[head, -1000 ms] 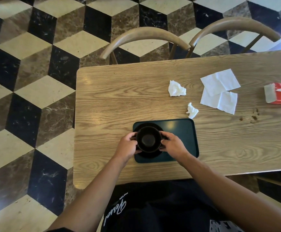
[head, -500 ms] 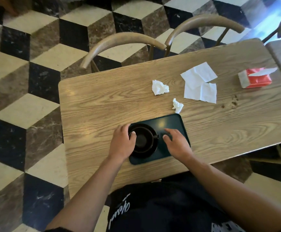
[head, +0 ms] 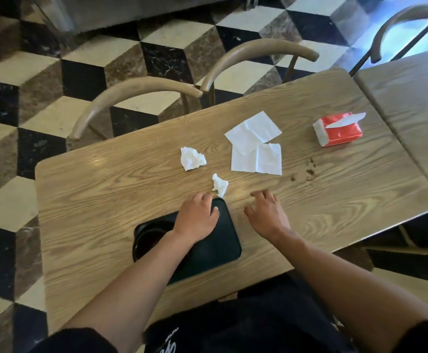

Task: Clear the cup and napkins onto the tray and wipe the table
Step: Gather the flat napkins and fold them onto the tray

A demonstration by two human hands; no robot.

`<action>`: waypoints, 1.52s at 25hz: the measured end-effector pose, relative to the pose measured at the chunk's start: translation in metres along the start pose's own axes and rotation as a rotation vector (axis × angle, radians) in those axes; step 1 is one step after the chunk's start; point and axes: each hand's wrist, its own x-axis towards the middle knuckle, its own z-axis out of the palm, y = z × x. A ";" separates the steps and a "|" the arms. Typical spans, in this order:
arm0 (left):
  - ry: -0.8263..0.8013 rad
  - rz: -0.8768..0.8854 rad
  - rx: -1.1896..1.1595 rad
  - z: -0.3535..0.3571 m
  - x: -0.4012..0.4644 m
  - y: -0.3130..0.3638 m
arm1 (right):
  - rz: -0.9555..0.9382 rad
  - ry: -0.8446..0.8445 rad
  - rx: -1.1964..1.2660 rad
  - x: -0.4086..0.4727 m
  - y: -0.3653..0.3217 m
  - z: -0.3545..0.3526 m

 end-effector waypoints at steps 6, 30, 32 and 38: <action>0.042 -0.167 -0.103 0.030 0.093 0.079 | -0.058 -0.079 0.045 0.090 0.050 -0.041; 0.213 0.267 0.297 0.012 0.316 0.078 | -0.182 0.192 -0.019 0.251 0.061 -0.058; 0.216 0.275 0.307 0.009 0.316 0.078 | -0.196 0.193 -0.040 0.251 0.059 -0.058; 0.250 0.330 0.295 -0.005 0.306 0.075 | -0.309 0.309 0.152 0.244 0.054 -0.064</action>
